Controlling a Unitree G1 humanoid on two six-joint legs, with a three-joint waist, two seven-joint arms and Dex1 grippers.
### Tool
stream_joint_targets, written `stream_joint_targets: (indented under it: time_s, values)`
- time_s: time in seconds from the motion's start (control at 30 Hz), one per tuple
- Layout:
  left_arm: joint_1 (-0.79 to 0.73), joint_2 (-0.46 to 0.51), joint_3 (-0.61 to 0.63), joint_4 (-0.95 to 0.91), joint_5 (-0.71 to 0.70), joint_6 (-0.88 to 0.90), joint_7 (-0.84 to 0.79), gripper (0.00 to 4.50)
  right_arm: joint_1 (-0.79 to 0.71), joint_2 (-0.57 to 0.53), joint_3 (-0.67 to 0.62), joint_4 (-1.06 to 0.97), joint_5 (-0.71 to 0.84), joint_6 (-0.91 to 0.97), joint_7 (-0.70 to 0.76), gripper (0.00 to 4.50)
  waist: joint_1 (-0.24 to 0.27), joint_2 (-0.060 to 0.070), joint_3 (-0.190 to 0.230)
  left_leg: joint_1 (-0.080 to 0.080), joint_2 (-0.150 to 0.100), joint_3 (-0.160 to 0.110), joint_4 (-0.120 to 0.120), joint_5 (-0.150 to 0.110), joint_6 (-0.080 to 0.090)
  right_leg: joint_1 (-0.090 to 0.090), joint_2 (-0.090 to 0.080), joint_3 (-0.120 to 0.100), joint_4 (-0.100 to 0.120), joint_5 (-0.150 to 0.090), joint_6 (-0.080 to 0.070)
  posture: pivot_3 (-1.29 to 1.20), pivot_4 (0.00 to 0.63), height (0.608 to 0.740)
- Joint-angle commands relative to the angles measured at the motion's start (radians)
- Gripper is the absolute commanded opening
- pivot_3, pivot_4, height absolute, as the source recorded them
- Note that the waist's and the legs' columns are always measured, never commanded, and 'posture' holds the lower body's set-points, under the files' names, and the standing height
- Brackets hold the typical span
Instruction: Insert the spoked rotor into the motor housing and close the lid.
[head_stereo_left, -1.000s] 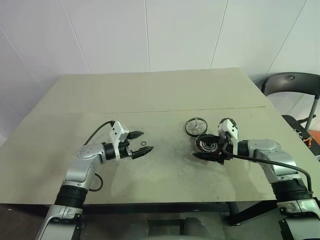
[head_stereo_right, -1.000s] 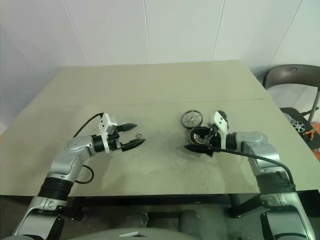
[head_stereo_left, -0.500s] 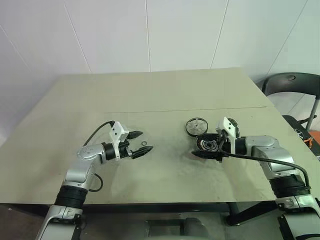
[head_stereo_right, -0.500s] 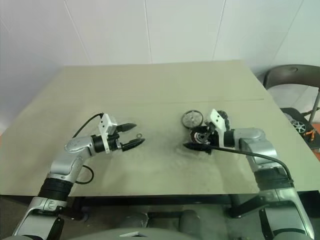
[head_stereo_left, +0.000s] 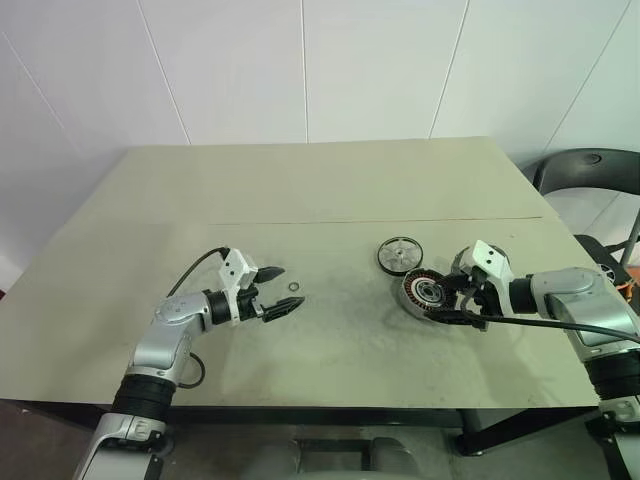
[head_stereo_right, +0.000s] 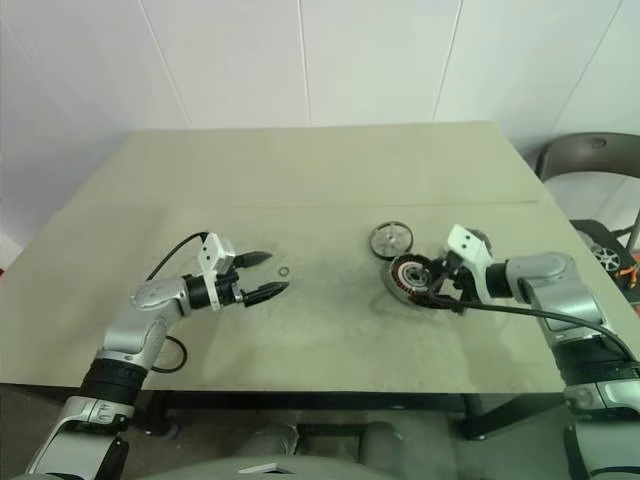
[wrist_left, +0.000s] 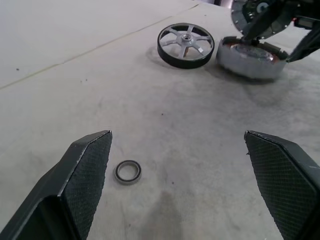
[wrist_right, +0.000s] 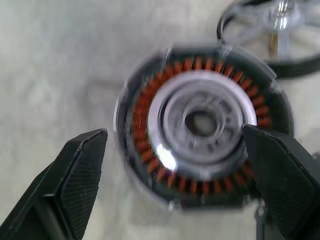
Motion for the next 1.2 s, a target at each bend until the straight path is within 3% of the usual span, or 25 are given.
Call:
stream_joint_targets:
  time_s: [0.03,0.57,1.2]
  values:
    - [-0.017,-0.001,0.002,-0.005,0.003,-0.025,-0.004,4.50,0.007,-0.015,0.015,-0.058,-0.003,0.017,0.018,4.48,-0.002,0.000,0.000,0.000,0.000,0.001,0.000,0.000,0.000,0.000,0.000,0.000,0.000,0.000,0.000,0.00,0.000,0.740]
    - [-0.017,0.005,0.012,-0.036,0.006,-0.002,0.017,4.50,-0.024,0.073,0.059,-0.126,0.001,0.020,0.006,4.48,0.000,0.000,0.000,0.000,0.002,0.004,0.004,0.000,0.001,0.001,0.000,0.000,-0.001,0.004,-0.001,0.00,0.000,0.740]
    - [-0.019,0.011,0.008,-0.052,0.003,0.011,0.027,4.50,-0.060,0.024,0.052,-0.041,-0.023,-0.023,0.022,4.48,-0.002,0.000,0.000,0.000,0.003,0.005,0.005,-0.001,0.001,0.001,0.000,0.000,-0.002,0.004,-0.001,0.00,0.000,0.740]
